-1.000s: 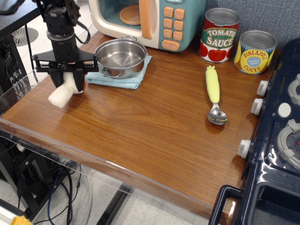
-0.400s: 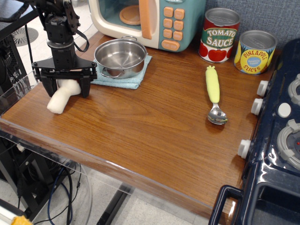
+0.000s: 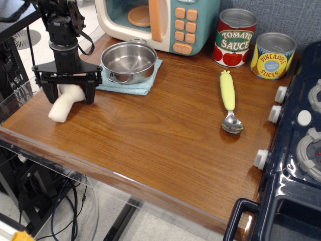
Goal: Move the mushroom to the front left corner of the table
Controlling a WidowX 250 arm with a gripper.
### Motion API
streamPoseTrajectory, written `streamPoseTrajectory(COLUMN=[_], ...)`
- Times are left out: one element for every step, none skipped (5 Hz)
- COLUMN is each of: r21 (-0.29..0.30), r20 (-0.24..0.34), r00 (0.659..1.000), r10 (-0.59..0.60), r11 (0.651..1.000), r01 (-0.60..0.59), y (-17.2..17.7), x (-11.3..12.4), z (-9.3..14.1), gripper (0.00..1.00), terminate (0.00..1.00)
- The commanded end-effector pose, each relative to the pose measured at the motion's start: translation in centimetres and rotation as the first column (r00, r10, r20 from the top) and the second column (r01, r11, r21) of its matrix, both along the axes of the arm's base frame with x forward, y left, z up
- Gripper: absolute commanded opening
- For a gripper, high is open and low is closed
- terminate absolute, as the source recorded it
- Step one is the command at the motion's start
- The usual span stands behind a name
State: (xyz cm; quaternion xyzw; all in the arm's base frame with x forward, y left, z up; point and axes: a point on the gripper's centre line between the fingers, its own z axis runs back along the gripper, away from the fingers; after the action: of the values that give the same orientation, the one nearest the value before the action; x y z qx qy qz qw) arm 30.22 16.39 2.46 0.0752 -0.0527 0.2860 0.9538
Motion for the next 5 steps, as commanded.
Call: streamPoseTrajectory(r21=[0.045,0.065,0.076,0.076,0.076], r20=[0.123,0.183,0.22,0.22,0.22], r00=[0.992,0.983,0.975,0.975,0.975], r10=[0.019,0.022,0.011,0.011,0.011], r11=[0.999,0.997,0.997,0.997,0.997], r01=[-0.025,-0.034,-0.029,-0.029,-0.029], y=[-0.5,-0.7,-0.8,-0.8,-0.8], x=[-2.6,-2.7,-2.7,-2.7,-2.7], z=[5.6,8.0,8.9,8.9,8.9], gripper=[1.0,1.0,1.0,1.0,1.0], terminate=[0.0,0.0,0.0,0.0,0.0])
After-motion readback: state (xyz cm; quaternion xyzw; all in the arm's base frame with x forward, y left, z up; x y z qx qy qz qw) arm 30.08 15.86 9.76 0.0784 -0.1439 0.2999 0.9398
